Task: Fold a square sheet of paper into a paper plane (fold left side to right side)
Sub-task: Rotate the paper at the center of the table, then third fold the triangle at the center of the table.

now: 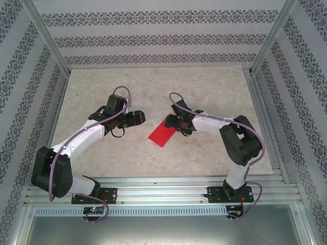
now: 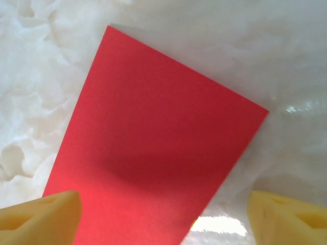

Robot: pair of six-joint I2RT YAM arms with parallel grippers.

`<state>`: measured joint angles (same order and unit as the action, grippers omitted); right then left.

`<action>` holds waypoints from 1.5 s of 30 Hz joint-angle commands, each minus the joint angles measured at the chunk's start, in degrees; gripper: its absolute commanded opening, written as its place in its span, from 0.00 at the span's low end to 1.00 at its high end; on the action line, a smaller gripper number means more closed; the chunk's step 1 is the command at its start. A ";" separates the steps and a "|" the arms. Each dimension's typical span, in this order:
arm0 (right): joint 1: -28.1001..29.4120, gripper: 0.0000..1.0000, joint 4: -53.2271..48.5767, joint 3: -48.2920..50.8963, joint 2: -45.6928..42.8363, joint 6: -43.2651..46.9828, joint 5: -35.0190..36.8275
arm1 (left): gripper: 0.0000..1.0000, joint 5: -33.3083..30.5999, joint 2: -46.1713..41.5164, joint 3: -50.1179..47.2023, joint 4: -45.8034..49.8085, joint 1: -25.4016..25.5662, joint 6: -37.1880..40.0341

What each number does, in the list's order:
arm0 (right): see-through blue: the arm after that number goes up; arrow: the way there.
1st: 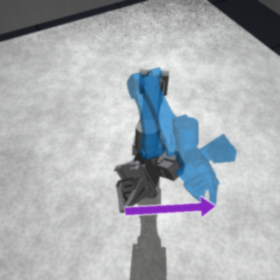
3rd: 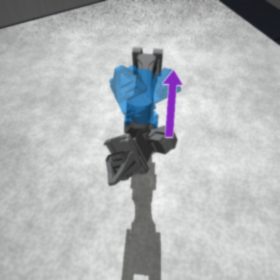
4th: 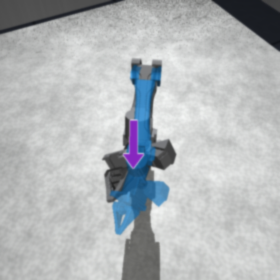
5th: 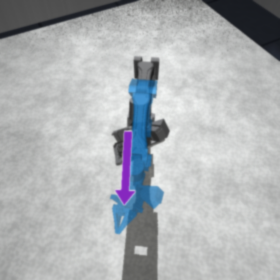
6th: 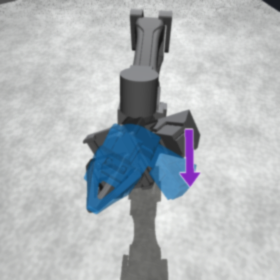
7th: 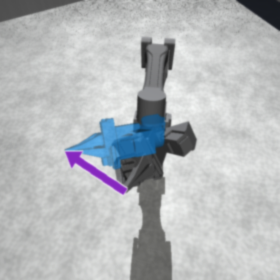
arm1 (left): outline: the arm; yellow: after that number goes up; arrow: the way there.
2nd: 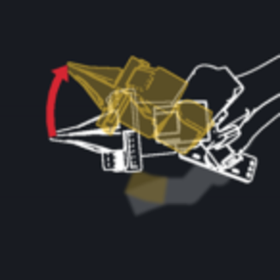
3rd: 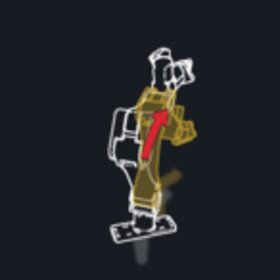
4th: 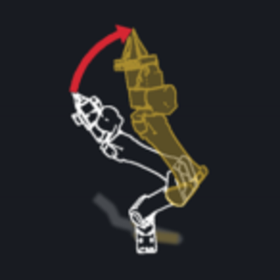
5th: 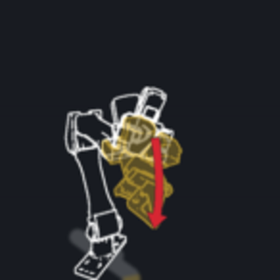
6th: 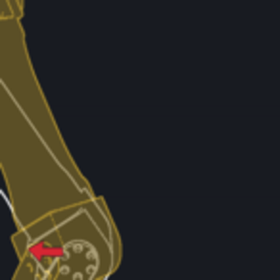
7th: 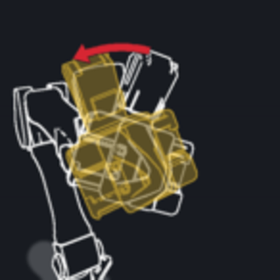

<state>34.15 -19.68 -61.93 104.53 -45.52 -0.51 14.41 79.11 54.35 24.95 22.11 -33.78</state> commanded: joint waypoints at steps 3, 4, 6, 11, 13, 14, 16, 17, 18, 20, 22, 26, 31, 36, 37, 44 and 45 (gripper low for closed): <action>1.65 0.84 -0.21 -5.16 3.52 0.27 -0.01 | 0.79 -2.22 -2.10 -1.07 1.05 -1.48 2.49; 1.78 0.84 -0.12 -5.98 4.33 0.53 -0.38 | 0.79 -2.27 -2.28 -1.17 1.23 -1.68 2.57; 2.19 0.84 0.94 -7.47 5.35 1.95 -1.24 | 0.79 -2.22 -2.43 -1.39 1.41 -1.89 2.71; 2.54 0.83 2.86 -11.30 7.90 7.28 -3.65 | 0.80 -1.31 -2.30 -1.74 1.27 -2.26 2.85; 2.51 0.83 4.37 -11.98 8.66 8.67 -5.75 | 0.80 -0.10 -1.86 -2.25 0.52 -2.35 2.61; 2.50 0.82 5.79 -11.98 8.89 9.41 -7.45 | 0.79 0.76 -1.49 -2.49 0.07 -2.49 2.42; 2.26 0.82 7.03 -11.94 8.93 10.02 -9.71 | 0.79 2.29 -0.66 -3.14 -0.96 -2.67 1.82; 2.02 0.82 7.13 -11.85 8.65 10.38 -10.63 | 0.78 3.26 -0.28 -3.56 -1.68 -2.76 1.42; 1.85 0.81 6.20 -11.81 8.14 10.84 -10.18 | 0.78 4.09 0.10 -3.92 -2.41 -2.89 1.06; 1.54 0.82 1.58 -12.34 6.58 12.77 -5.74 | 0.76 6.29 1.13 -4.79 -4.35 -2.95 0.03; 1.48 0.82 -1.84 -12.58 4.96 14.72 -1.81 | 0.75 8.46 2.35 -5.46 -6.40 -2.95 -1.11; 0.73 0.69 -0.29 -10.47 2.61 15.01 -3.23 | 0.75 12.77 5.85 -6.42 -11.42 -2.95 -3.43; 0.15 0.43 8.19 -8.97 5.23 11.80 -13.30 | 0.75 15.67 10.44 -7.06 -16.01 -2.96 -5.80; -0.99 0.41 9.68 -10.69 9.02 11.27 -12.54 | 0.76 16.34 13.86 -7.19 -18.46 -3.03 -6.82; -1.26 0.41 9.67 -11.03 9.63 11.34 -12.49 | 0.76 16.34 14.40 -7.09 -18.62 -2.97 -6.91; -2.55 0.41 8.31 -12.58 12.73 12.76 -12.41 | 0.76 16.90 17.53 -6.98 -19.73 -3.01 -7.18; -2.75 0.40 7.95 -12.64 13.02 12.97 -12.23 | 0.76 16.87 17.95 -6.97 -19.81 -2.98 -7.18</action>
<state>32.10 -11.94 -72.88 116.57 -33.28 -12.95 30.00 96.07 47.51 8.08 19.88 -40.18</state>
